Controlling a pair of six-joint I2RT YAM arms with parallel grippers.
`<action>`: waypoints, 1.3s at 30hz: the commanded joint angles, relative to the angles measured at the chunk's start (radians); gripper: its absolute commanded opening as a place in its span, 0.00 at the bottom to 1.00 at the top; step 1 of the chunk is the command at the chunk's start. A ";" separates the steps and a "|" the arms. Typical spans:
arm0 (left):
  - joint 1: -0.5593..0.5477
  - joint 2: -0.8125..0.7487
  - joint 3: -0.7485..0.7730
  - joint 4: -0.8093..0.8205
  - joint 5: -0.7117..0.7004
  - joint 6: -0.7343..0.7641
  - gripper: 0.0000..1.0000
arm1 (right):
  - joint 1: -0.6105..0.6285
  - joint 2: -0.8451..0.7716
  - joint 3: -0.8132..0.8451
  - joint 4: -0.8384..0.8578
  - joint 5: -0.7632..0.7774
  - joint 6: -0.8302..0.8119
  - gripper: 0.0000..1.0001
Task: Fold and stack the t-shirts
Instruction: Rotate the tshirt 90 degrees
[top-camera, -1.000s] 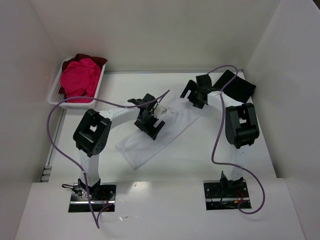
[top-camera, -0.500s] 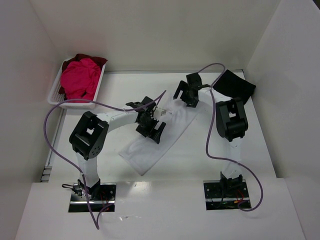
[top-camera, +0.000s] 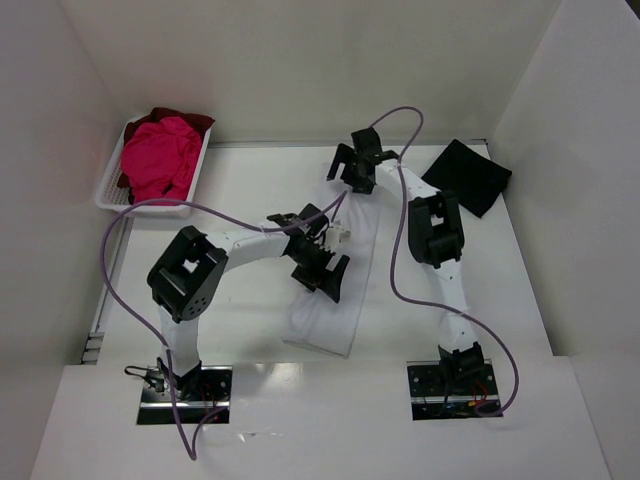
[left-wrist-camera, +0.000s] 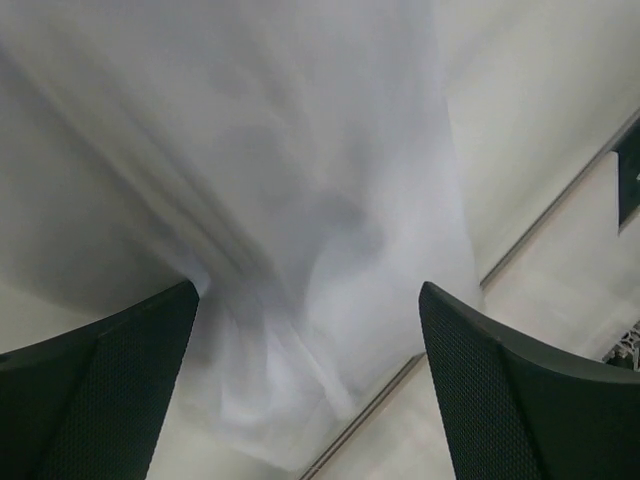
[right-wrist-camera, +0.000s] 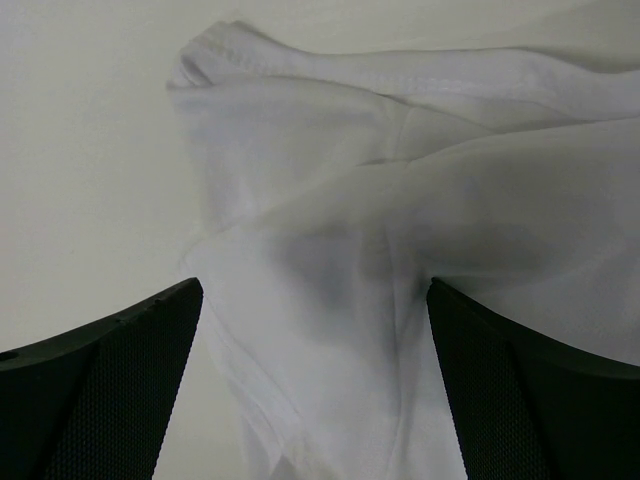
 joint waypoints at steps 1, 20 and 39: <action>-0.031 0.064 -0.045 -0.025 0.044 -0.073 1.00 | 0.062 0.056 0.107 -0.061 -0.001 -0.036 0.99; -0.031 -0.367 -0.054 -0.031 -0.490 -0.251 1.00 | 0.072 -0.436 -0.144 0.092 0.072 -0.105 1.00; -0.019 -0.697 -0.441 0.176 -0.423 -0.443 0.97 | 0.072 -0.842 -0.925 0.260 0.076 -0.036 0.40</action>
